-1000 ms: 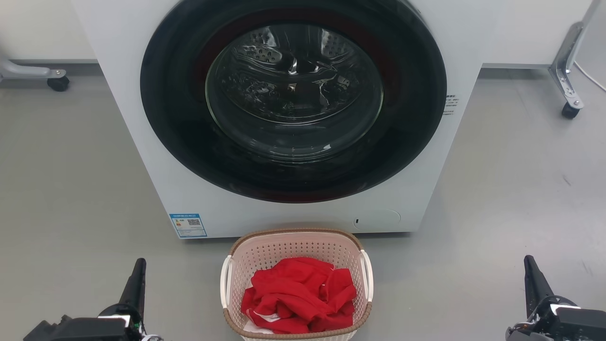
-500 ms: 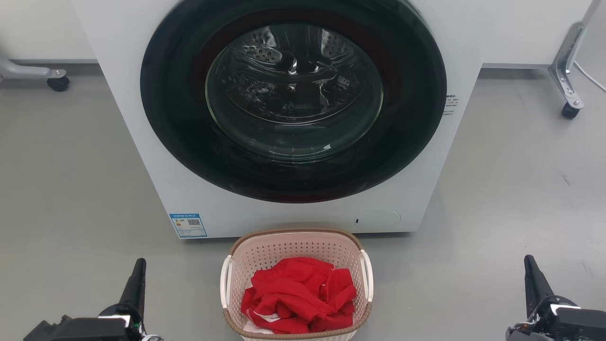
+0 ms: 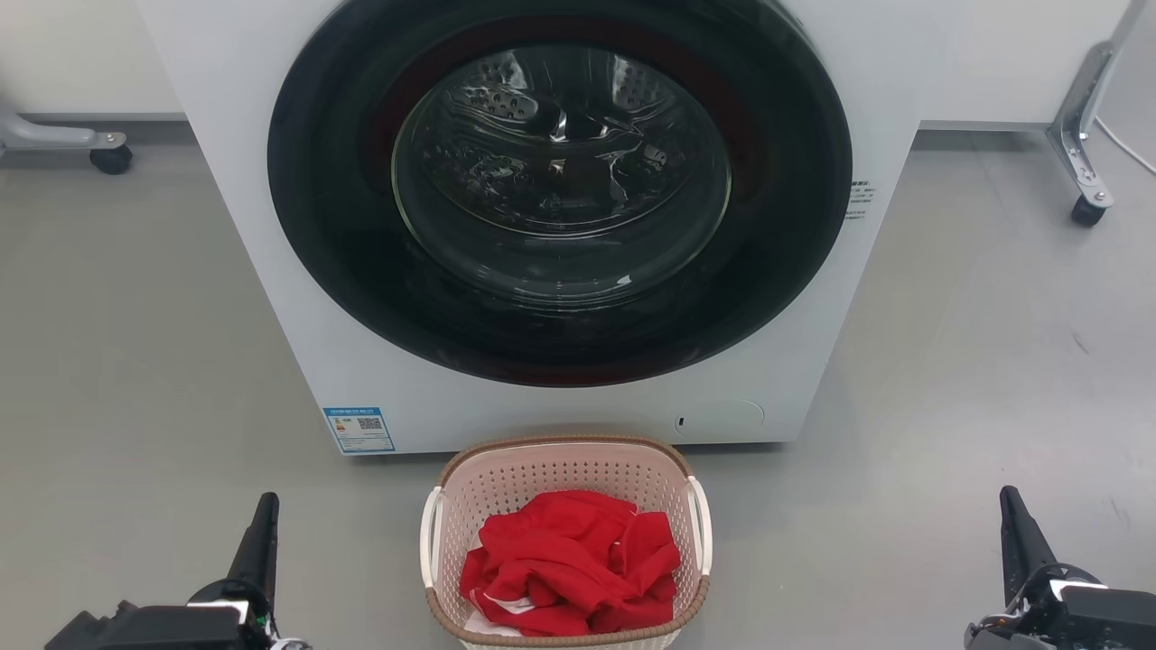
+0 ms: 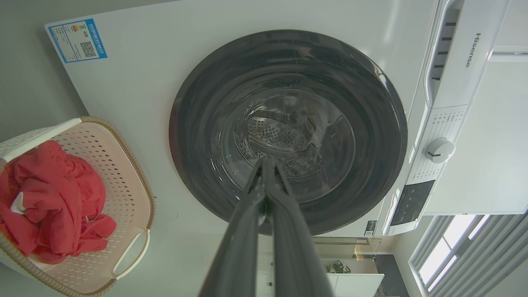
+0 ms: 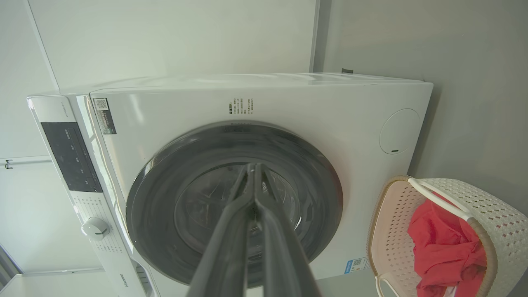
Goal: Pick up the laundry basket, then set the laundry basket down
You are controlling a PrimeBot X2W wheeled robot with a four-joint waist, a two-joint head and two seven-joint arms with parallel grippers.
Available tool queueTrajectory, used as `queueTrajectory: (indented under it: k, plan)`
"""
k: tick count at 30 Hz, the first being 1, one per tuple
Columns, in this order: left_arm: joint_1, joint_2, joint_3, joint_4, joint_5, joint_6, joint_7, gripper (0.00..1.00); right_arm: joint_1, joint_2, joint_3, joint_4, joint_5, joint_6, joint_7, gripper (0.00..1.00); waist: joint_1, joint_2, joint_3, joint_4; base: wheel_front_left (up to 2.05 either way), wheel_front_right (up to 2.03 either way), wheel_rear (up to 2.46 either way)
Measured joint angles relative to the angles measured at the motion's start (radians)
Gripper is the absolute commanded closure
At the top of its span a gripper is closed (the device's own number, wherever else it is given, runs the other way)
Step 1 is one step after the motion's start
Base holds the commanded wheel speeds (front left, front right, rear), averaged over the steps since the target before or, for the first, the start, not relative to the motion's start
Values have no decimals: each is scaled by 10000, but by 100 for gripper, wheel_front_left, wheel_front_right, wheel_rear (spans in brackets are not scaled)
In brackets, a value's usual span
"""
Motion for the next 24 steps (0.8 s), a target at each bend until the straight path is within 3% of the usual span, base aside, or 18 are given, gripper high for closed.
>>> queueTrajectory:
  k: [24]
  plan:
    - [0,0,0,10,0,0,0,100,0,0,0,0,2,0,0,100,0,1,0,0,0,0,0]
